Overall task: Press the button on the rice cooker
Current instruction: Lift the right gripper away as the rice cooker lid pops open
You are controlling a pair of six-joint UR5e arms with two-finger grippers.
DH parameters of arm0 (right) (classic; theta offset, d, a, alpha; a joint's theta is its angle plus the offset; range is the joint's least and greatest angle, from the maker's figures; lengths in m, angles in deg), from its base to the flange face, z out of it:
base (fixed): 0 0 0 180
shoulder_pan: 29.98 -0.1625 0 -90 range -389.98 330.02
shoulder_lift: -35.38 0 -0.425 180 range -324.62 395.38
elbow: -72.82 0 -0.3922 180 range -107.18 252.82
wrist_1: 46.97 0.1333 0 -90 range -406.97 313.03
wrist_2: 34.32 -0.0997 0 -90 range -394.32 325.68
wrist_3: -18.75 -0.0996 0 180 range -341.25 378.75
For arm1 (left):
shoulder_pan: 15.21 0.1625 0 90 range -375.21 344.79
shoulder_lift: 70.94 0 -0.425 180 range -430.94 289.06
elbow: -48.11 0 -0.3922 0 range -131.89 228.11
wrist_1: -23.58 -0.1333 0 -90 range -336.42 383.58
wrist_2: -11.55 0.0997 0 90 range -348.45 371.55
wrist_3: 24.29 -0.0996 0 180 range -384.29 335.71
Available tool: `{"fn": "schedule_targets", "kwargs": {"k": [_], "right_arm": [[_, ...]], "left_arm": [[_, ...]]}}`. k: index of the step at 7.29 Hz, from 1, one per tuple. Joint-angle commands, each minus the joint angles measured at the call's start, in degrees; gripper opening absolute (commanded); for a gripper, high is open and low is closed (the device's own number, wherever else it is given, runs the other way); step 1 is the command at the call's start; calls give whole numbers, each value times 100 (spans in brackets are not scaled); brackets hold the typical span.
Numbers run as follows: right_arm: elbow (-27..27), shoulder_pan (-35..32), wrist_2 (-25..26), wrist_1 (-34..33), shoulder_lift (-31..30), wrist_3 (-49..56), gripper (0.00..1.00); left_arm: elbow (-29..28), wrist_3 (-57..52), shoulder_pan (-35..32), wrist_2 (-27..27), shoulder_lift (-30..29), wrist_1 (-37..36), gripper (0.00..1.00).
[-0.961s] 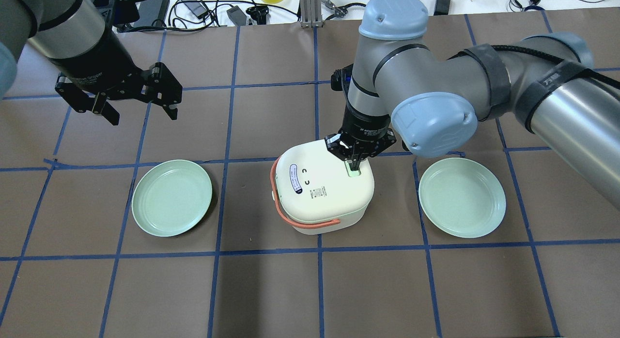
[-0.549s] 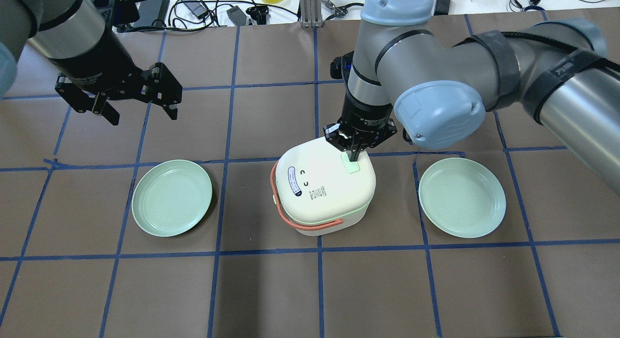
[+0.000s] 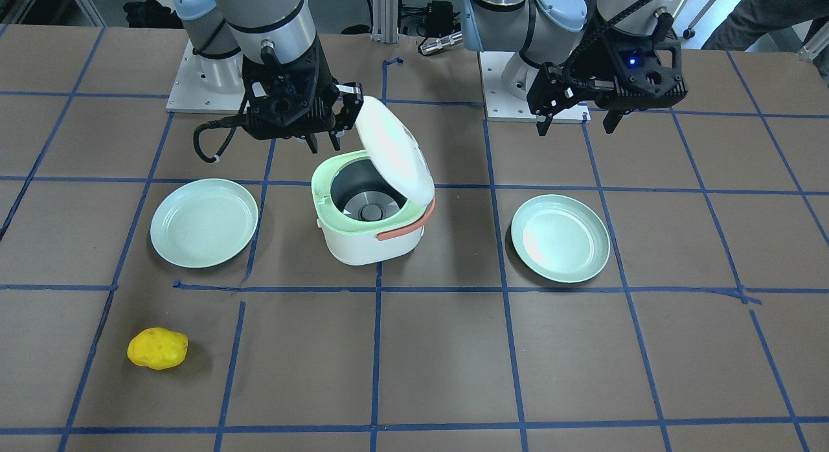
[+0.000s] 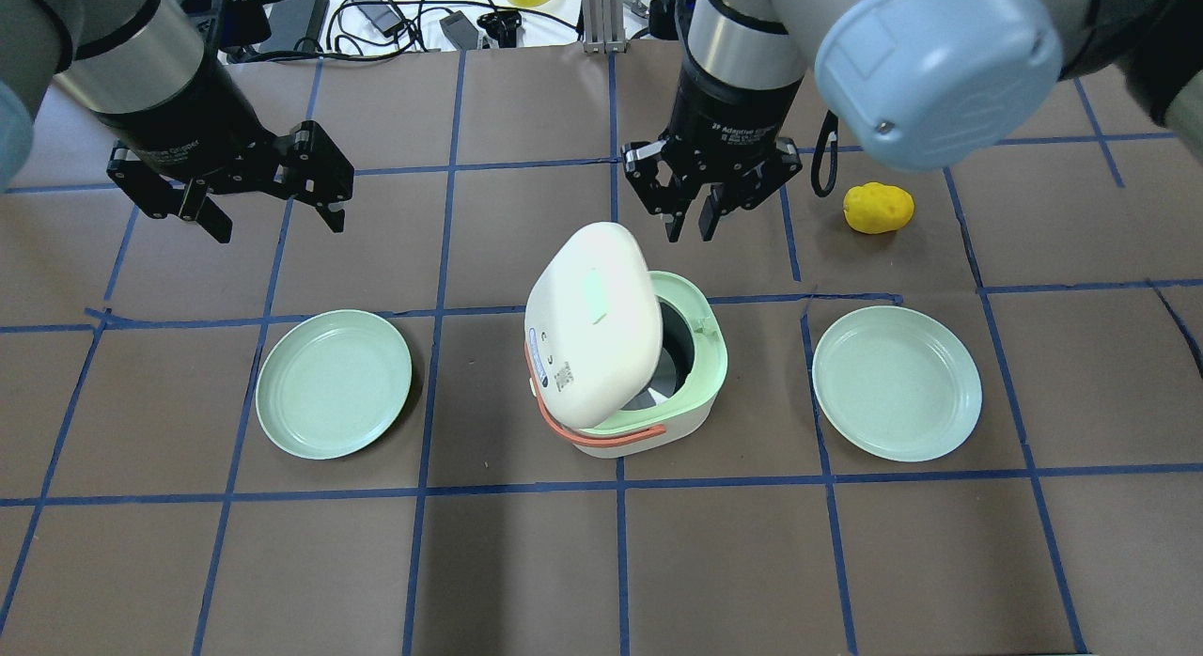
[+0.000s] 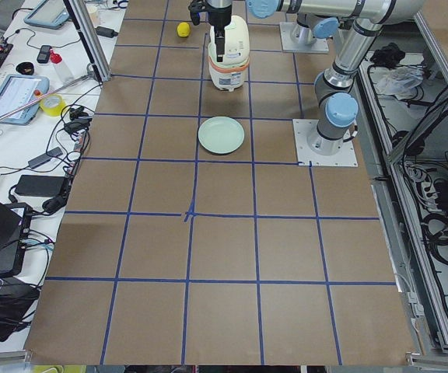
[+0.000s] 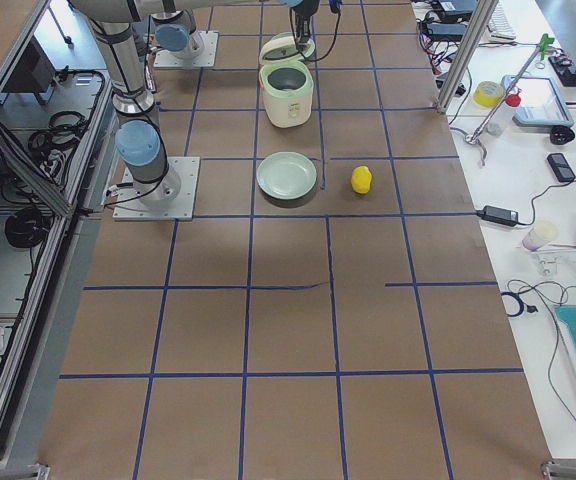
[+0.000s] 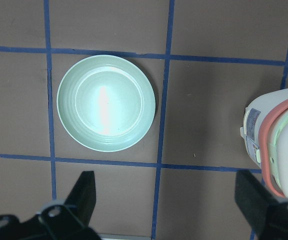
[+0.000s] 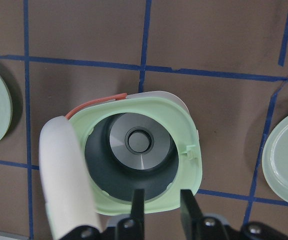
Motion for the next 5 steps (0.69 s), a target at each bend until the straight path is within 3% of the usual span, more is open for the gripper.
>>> {"fn": "schedule_targets", "kwargs": {"k": [1,3,5], "right_arm": [[269,261,311,67,-28,-9,100],[261,823,328,154,-29,105,100],[260,1158,774,120,-46,578,100]], "left_arm": [[0,0,0,0,0,0,100],[0,0,0,0,0,0,100],[0,0,0,0,0,0,100]]}}
